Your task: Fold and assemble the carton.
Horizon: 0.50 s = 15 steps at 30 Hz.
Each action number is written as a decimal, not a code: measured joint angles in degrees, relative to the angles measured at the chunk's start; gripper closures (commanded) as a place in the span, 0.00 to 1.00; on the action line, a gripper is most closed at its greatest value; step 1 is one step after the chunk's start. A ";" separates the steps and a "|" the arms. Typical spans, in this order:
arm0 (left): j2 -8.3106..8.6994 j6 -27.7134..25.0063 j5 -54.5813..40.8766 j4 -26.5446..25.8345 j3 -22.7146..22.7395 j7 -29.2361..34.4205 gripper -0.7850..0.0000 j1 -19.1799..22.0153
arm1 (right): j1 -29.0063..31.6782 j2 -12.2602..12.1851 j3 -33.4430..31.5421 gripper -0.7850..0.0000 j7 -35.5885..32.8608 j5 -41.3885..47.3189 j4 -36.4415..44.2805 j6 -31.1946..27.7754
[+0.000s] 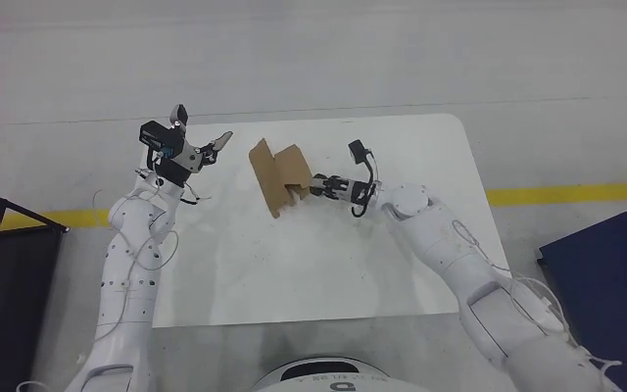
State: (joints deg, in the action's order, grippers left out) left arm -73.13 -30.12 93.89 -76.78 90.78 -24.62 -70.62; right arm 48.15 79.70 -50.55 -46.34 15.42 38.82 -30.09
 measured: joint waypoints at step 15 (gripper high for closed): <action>0.00 0.00 0.00 0.00 0.00 0.00 0.00 0.00 | 10.80 -5.07 -10.76 1.00 -5.04 3.04 17.43 -9.42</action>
State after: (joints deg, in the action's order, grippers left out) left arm -73.13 -30.12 93.89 -76.78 90.77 -24.62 -70.62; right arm 58.94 74.63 -61.30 -51.38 18.46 56.25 -39.51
